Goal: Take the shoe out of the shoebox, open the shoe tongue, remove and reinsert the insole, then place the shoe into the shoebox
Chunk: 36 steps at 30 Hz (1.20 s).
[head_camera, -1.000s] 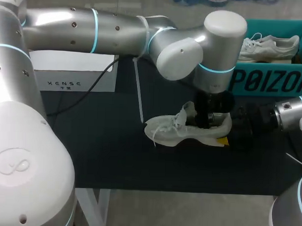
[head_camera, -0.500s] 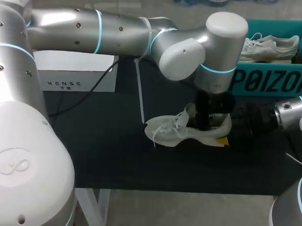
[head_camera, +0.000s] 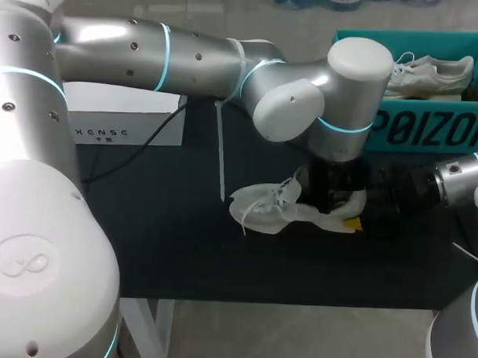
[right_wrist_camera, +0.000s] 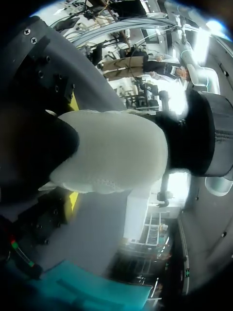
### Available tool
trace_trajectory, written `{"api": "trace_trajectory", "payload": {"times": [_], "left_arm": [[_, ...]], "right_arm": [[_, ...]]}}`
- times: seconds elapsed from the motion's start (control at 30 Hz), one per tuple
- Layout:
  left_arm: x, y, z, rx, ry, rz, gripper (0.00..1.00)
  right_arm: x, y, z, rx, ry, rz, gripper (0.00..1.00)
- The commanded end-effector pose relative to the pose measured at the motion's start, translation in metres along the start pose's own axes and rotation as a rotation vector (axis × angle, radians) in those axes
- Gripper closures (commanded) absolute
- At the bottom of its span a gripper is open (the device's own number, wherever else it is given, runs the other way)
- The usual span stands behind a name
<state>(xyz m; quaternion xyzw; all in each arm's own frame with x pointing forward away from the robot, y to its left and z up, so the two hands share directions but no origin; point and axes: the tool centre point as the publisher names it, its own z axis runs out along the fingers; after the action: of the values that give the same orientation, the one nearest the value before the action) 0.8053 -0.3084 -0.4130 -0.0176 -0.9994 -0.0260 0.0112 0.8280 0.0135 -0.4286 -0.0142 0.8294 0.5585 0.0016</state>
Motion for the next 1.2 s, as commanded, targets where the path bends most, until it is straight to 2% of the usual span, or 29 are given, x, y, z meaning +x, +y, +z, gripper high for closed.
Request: {"api": "trace_trajectory", "payload": {"times": [0.03, 0.07, 0.1, 0.17, 0.33, 0.5, 0.83, 1.2], "left_arm": [[0.01, -0.003, 0.027, -0.005, -0.029, 0.02, 0.57], [0.011, -0.003, 0.03, -0.007, -0.036, 0.026, 0.62], [0.011, -0.003, 0.032, -0.012, -0.044, 0.03, 0.7], [0.009, -0.002, 0.034, -0.022, -0.066, 0.023, 1.0], [0.003, 0.004, 0.035, -0.06, -0.159, 0.025, 1.0], [-0.004, 0.011, 0.028, -0.051, -0.212, 0.008, 1.0], [-0.007, 0.013, 0.011, -0.023, -0.26, 0.014, 1.0], [-0.009, 0.011, -0.02, 0.01, -0.294, 0.02, 1.0]], "right_arm": [[-0.001, -0.001, 0.001, 0.003, -0.005, 0.002, 1.0], [-0.001, -0.001, 0.001, 0.003, -0.005, 0.002, 1.0], [-0.001, -0.001, 0.001, 0.003, -0.005, 0.002, 1.0], [-0.001, -0.001, 0.001, 0.003, -0.005, 0.002, 1.0], [-0.001, -0.001, 0.001, 0.003, -0.005, 0.002, 1.0], [-0.001, -0.001, 0.001, 0.003, -0.005, 0.002, 1.0], [-0.001, -0.001, 0.001, 0.003, -0.005, 0.002, 1.0], [-0.001, -0.001, 0.001, 0.003, -0.005, 0.002, 1.0]]}}
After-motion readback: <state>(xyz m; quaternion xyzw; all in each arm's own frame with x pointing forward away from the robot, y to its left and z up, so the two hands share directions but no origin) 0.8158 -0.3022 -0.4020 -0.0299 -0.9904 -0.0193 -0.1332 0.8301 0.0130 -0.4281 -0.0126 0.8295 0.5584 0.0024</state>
